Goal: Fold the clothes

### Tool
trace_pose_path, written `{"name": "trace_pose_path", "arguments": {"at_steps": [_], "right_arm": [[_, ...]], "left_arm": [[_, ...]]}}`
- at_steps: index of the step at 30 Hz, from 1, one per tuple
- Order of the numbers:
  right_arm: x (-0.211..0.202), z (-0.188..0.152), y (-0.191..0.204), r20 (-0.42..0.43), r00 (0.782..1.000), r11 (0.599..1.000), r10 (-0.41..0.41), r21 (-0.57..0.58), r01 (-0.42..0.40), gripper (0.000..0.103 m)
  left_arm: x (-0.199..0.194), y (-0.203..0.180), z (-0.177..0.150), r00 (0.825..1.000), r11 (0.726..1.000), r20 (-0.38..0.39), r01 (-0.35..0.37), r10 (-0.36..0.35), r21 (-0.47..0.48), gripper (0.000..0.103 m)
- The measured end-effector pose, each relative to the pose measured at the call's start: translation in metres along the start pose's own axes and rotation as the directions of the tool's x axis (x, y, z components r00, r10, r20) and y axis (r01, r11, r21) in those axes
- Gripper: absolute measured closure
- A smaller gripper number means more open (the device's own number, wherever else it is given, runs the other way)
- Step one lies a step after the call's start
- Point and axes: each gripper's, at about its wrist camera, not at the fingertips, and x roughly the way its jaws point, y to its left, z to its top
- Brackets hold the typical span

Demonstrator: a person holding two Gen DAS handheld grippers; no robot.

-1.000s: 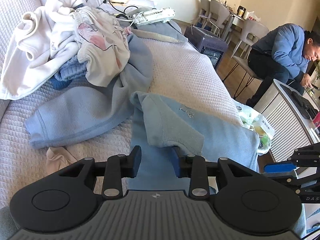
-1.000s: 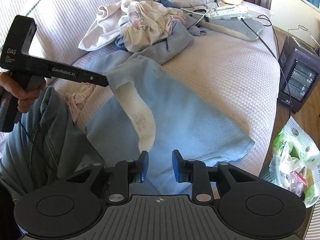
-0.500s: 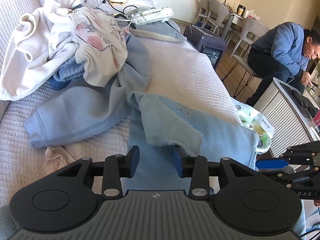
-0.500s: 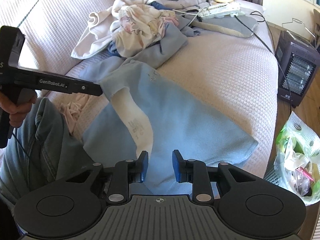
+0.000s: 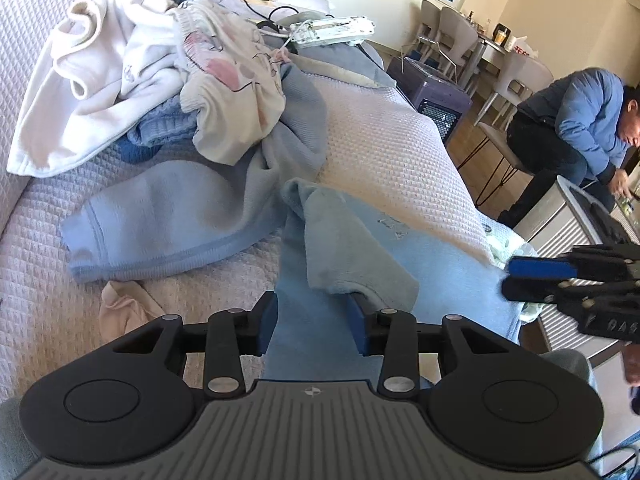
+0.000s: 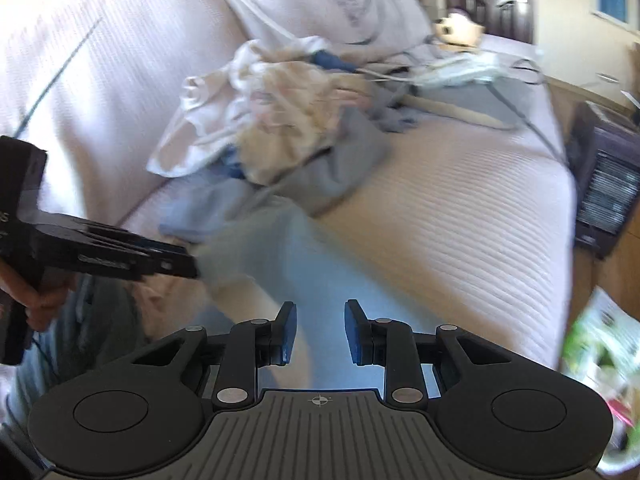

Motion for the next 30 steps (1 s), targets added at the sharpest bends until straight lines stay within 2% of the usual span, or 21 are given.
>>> {"name": "trace_pose_path", "arguments": {"at_steps": [3,6,7,11,15,20,22,25,27,28,29,30], "right_arm": [[0.017,0.007,0.02,-0.014,0.998,0.996,0.067,-0.055,-0.067,0.076],[0.035,0.009,0.043,-0.028,0.993,0.986,0.114,-0.118,-0.117,0.059],[0.038,0.008,0.05,-0.044,0.993,0.983,0.113,-0.144,-0.118,0.054],[0.035,-0.006,0.054,-0.091,0.992,0.977,0.09,-0.185,-0.106,0.053],[0.013,-0.027,0.028,-0.149,0.989,0.994,0.021,-0.104,-0.037,0.053],[-0.015,-0.057,0.011,-0.196,0.978,0.997,-0.076,-0.022,0.073,0.053],[-0.018,-0.066,0.014,-0.203,0.973,0.994,-0.11,-0.022,0.107,0.053],[-0.007,-0.076,0.025,-0.237,0.958,0.984,-0.161,-0.115,0.137,0.053],[0.004,-0.079,0.032,-0.25,0.951,0.97,-0.184,-0.205,0.134,0.055],[0.01,-0.081,0.035,-0.254,0.948,0.96,-0.194,-0.25,0.129,0.055],[0.016,-0.081,0.038,-0.262,0.941,0.946,-0.213,-0.297,0.131,0.057],[0.024,-0.082,0.039,-0.277,0.932,0.931,-0.233,-0.34,0.132,0.057]], "left_arm": [[-0.005,0.004,0.001,1.0,1.0,0.005,-0.009,0.01,-0.017,0.064],[-0.006,0.01,0.0,1.0,0.999,-0.005,-0.029,0.029,-0.04,0.064],[-0.007,0.013,0.0,0.999,0.998,-0.012,-0.037,0.037,-0.051,0.064],[-0.018,0.026,-0.001,1.0,0.99,-0.012,0.011,-0.013,-0.142,0.059],[-0.011,0.021,0.004,0.999,0.99,-0.019,0.044,-0.047,-0.131,0.055],[0.024,0.004,0.014,0.995,0.992,-0.068,0.071,-0.078,-0.101,0.051],[0.039,-0.003,0.014,0.991,0.994,-0.11,0.069,-0.078,-0.083,0.049],[0.049,-0.012,0.011,0.988,0.996,-0.134,0.069,-0.076,-0.057,0.049],[0.05,-0.014,0.009,0.989,0.996,-0.121,0.074,-0.08,-0.058,0.052],[0.05,-0.013,0.009,0.99,0.995,-0.114,0.076,-0.083,-0.063,0.057],[0.05,-0.012,0.009,0.99,0.994,-0.111,0.078,-0.086,-0.071,0.071],[0.05,-0.01,0.009,0.99,0.994,-0.109,0.081,-0.089,-0.08,0.08]]}}
